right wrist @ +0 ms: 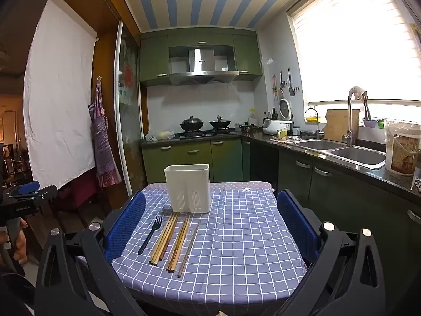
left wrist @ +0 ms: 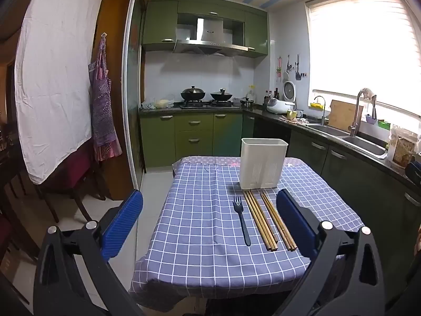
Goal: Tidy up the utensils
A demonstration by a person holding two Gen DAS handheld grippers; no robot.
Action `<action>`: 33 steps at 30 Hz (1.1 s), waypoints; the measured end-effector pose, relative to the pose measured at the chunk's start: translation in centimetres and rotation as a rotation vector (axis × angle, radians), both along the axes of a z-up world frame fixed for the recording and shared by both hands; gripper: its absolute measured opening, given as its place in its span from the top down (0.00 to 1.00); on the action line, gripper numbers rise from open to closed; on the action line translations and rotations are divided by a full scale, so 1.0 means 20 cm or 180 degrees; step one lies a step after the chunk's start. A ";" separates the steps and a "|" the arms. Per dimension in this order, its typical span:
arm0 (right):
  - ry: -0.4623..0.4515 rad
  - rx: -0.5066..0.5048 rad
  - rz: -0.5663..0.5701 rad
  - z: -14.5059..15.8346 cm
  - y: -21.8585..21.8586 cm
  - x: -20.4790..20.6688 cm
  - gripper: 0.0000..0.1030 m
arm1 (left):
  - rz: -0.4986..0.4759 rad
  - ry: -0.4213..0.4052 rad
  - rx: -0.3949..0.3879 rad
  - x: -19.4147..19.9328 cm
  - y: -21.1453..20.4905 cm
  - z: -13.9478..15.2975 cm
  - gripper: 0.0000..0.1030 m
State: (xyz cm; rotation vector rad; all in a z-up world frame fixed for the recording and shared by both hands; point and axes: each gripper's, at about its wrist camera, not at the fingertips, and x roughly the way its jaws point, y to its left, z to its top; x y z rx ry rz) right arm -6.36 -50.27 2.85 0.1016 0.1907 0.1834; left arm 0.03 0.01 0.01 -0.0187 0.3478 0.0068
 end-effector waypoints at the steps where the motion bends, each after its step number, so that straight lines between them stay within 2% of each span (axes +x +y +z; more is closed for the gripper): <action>1: -0.0002 0.0009 0.0003 0.00 0.00 0.00 0.04 | 0.0001 -0.0004 -0.0005 0.00 0.00 0.00 0.06; 33: 0.0155 -0.0045 0.0028 -0.07 0.03 0.09 0.04 | -0.0042 0.0112 -0.0002 0.03 0.00 -0.03 0.06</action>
